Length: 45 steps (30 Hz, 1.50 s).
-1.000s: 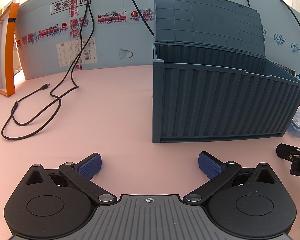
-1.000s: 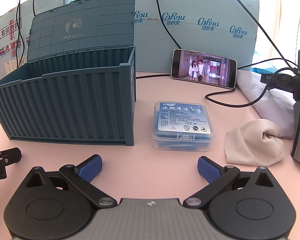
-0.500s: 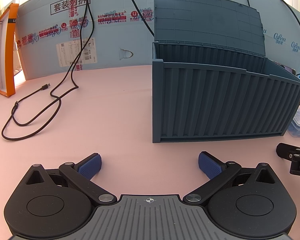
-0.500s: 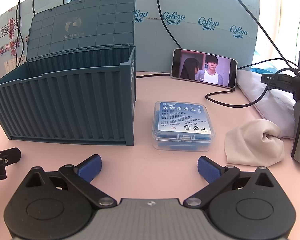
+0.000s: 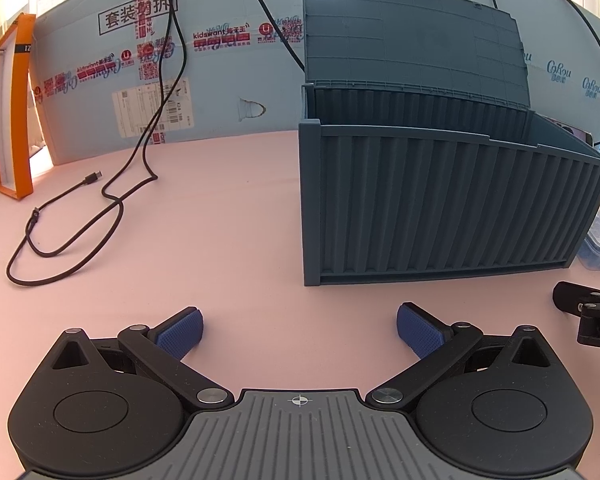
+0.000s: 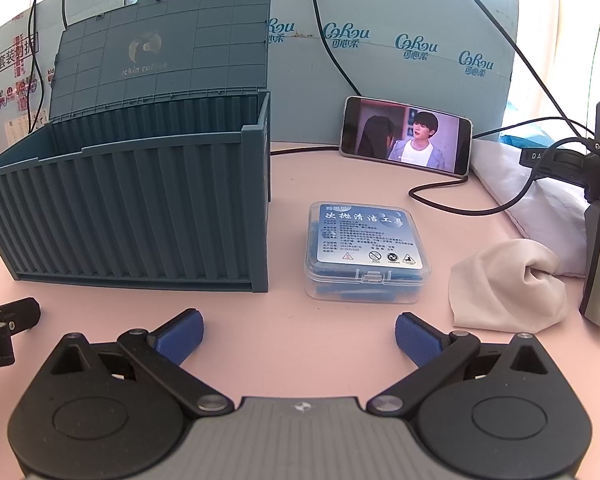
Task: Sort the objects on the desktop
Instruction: 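Move the right tool to the clear wipes case and grasp it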
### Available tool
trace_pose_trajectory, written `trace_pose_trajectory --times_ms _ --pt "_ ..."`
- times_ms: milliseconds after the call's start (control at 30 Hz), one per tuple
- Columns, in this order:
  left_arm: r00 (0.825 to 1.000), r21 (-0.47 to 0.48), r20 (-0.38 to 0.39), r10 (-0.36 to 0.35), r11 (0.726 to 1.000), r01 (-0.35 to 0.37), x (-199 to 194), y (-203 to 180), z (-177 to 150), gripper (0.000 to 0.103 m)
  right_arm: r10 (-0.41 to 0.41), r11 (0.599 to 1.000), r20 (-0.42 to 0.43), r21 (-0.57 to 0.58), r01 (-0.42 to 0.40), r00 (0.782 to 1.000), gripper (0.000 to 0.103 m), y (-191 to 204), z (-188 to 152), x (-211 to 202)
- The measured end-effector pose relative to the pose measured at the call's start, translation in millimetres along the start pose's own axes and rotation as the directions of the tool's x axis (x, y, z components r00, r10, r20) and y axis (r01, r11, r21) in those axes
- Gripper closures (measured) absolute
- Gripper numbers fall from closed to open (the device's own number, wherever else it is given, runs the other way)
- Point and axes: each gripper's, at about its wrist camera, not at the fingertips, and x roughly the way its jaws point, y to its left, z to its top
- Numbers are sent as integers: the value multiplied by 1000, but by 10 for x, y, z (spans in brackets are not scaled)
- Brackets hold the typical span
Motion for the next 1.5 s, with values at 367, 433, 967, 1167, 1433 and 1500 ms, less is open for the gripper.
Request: trace_pose_trajectory --times_ms 367,433,967,1167,1433,1500 --pt "1000 -8 2 -13 1000 13 -99 36 39 0 49 999 60 -27 -47 997 0 -70 11 -158" --pt "999 -9 4 -49 999 49 -138 35 71 0 26 997 103 -79 -18 994 0 -42 27 -228" --pt "994 26 86 -74 997 72 -339 -113 354 0 148 985 87 -105 -139 985 9 -316 271 5" --pt "993 45 72 -90 995 87 -285 -195 354 0 148 984 113 -113 -135 982 9 -299 277 89" --pt "995 54 51 -84 995 81 -221 -209 330 0 142 983 126 -136 -125 982 3 -316 233 115" --pt "995 57 47 -85 995 82 -195 -209 333 0 151 982 128 -130 -134 980 2 -336 230 120"
